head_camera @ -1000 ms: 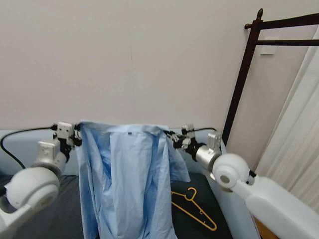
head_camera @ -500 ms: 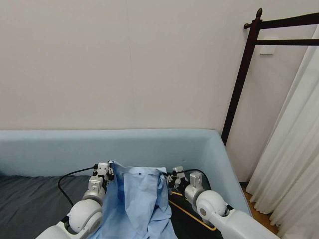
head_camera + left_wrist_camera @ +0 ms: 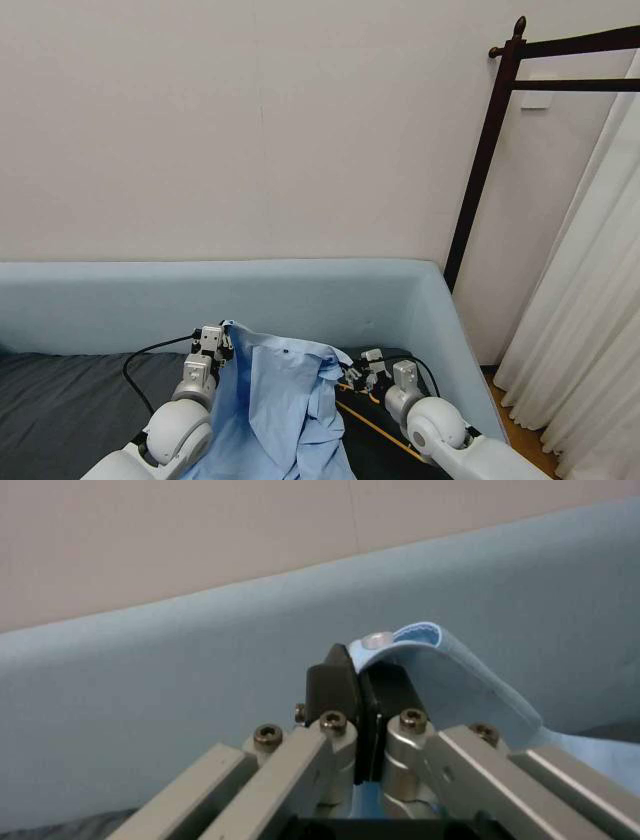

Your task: Pick up the clothes from the sofa and hang them on the clothes hanger.

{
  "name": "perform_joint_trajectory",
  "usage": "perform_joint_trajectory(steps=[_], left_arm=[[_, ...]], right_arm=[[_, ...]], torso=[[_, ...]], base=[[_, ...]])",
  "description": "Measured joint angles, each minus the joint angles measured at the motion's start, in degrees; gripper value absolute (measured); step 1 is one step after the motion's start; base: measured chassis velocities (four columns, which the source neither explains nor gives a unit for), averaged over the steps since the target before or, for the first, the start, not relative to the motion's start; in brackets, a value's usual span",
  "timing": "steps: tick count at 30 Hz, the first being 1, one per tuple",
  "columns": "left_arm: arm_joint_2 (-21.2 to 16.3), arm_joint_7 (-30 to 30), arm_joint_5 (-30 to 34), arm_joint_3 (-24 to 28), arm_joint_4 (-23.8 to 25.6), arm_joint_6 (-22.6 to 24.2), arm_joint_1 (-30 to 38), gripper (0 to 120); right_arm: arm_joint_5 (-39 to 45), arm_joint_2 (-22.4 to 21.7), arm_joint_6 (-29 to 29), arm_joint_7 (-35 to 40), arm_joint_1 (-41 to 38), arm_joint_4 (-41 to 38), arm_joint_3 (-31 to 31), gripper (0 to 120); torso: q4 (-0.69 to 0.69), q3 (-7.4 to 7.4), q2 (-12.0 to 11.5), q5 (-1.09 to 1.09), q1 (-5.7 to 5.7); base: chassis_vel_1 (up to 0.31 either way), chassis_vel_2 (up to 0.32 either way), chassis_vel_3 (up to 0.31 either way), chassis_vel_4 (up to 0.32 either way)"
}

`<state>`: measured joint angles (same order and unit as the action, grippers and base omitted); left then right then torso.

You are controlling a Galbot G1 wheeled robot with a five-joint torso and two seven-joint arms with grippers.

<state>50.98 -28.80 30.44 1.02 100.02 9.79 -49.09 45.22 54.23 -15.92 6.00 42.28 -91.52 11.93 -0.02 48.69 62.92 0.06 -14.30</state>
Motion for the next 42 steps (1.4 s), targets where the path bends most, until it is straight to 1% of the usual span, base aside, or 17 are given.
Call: perform_joint_trajectory(steps=[2, 4, 5, 9, 10, 11, 13, 15, 16, 21, 22, 26, 32, 34, 38, 39, 42], left_arm=[[0.35, 0.38, -0.17, 0.3, -0.16, -0.41, -0.07, 0], [0.58, 0.62, -0.38, 0.84, -0.21, -0.7, -0.15, 0], [0.58, 0.62, -0.38, 0.84, -0.21, -0.7, -0.15, 0], [1.27, 1.35, -1.53, 1.5, -0.22, -1.29, -1.24, 0], [1.37, 1.58, -1.77, 1.43, -0.04, -1.41, -1.77, 0], [1.37, 1.58, -1.77, 1.43, -0.04, -1.41, -1.77, 0], [1.33, 1.99, -2.22, 0.62, 0.75, -1.87, -3.22, 0], [0.81, 2.39, -2.64, -0.28, 1.79, -2.41, -4.69, 0], [0.81, 2.39, -2.64, -0.28, 1.79, -2.41, -4.69, 0], [-0.21, 3.27, -3.36, -2.96, 4.53, -3.45, -8.63, 0], [-0.21, 3.27, -3.36, -2.96, 4.53, -3.45, -8.63, 0], [-1.34, 4.0, -3.86, -5.09, 6.24, -4.73, -11.95, 0], [-2.19, 4.28, -3.9, -5.98, 7.66, -5.62, -13.8, 0], [-2.24, 4.31, -3.91, -6.01, 7.85, -5.65, -13.97, 0], [-2.12, 4.34, -3.99, -6.1, 8.32, -5.83, -14.43, 0], [-2.12, 4.34, -3.99, -6.1, 8.32, -5.83, -14.43, 0], [-2.08, 4.4, -4.04, -6.15, 8.47, -6.06, -14.61, 0]], right_arm=[[-0.96, -0.92, -0.62, -0.76, 1.27, 0.4, -1.09, 57], [-3.02, -1.45, -0.81, -2.44, 1.82, 3.15, -1.8, 67], [-3.02, -1.45, -0.81, -2.44, 1.82, 3.15, -1.8, 67], [-11.66, -0.8, 2.22, -9.54, 0.66, 14.89, -1.92, 84], [-12.74, -0.27, 2.44, -11.48, 0.16, 17.47, -2.12, 87], [-12.74, -0.27, 2.44, -11.48, 0.16, 17.47, -2.12, 87], [-14.98, 1.23, 2.93, -15.45, -1.28, 22.74, -2.23, 97], [-15.94, 3.14, 3.27, -17.64, -2.78, 27.29, -2.3, 100], [-15.94, 3.14, 3.27, -17.64, -2.78, 27.29, -2.3, 100], [-17.25, 7.34, 2.35, -22.06, -5.84, 36.92, -3.8, 100], [-17.25, 7.34, 2.35, -22.06, -5.84, 36.92, -3.8, 100], [-20.15, 10.16, 2.32, -24.16, -7.45, 43.73, -6.18, 100], [-22.02, 11.72, 3.18, -25.76, -8.74, 48.77, -8.13, 100], [-22.23, 11.94, 3.31, -25.94, -9.01, 49.63, -8.37, 97], [-24.48, 13.06, 3.98, -27.04, -9.6, 52.71, -9.52, 81], [-24.48, 13.06, 3.98, -27.04, -9.6, 52.71, -9.52, 81], [-26.82, 13.83, 4.48, -28.02, -9.6, 54.24, -10.49, 67]], torso=[[0.0, 0.0, 0.0, 0.0, 0.0], [-0.01, 0.0, 0.0, 0.0, 0.0], [-0.01, 0.0, 0.0, 0.0, 0.0], [-0.02, 0.0, 0.0, 0.01, 0.0], [-0.04, 0.0, 0.0, 0.01, 0.0], [-0.04, 0.0, 0.0, 0.01, 0.0], [-0.01, 0.0, 0.0, 0.0, 0.0], [0.0, 0.0, 0.0, 0.01, 0.0], [0.0, 0.0, 0.0, 0.01, 0.0], [0.02, 0.0, 0.0, 0.0, 0.0], [0.02, 0.0, 0.0, 0.0, 0.0], [0.0, 0.0, 0.0, 0.0, 0.0], [0.0, 0.0, 0.0, 0.0, 0.0], [-0.01, 0.0, 0.0, -0.01, 0.0], [-0.01, 0.0, 0.0, -0.01, 0.0], [-0.01, 0.0, 0.0, -0.01, 0.0], [-0.01, 0.0, 0.0, 0.0, 0.0]], base=[[0.0, 0.0, 0.0, 0.0], [0.0, 0.0, 0.0, 0.0], [0.0, 0.0, 0.0, 0.0], [0.0, 0.0, 0.0, 0.0], [0.0, 0.0, 0.0, 0.0], [0.0, 0.0, 0.0, 0.0], [0.0, 0.0, 0.0, 0.0], [0.0, 0.0, 0.0, 0.0], [0.0, 0.0, 0.0, 0.0], [0.0, 0.0, 0.0, 0.0], [0.0, 0.0, 0.0, 0.0], [0.0, 0.0, 0.0, 0.0], [0.0, 0.0, 0.0, 0.0], [0.0, 0.0, 0.0, 0.0], [0.0, 0.0, 0.0, 0.0], [0.0, 0.0, 0.0, 0.0], [0.0, 0.0, 0.0, 0.0]])
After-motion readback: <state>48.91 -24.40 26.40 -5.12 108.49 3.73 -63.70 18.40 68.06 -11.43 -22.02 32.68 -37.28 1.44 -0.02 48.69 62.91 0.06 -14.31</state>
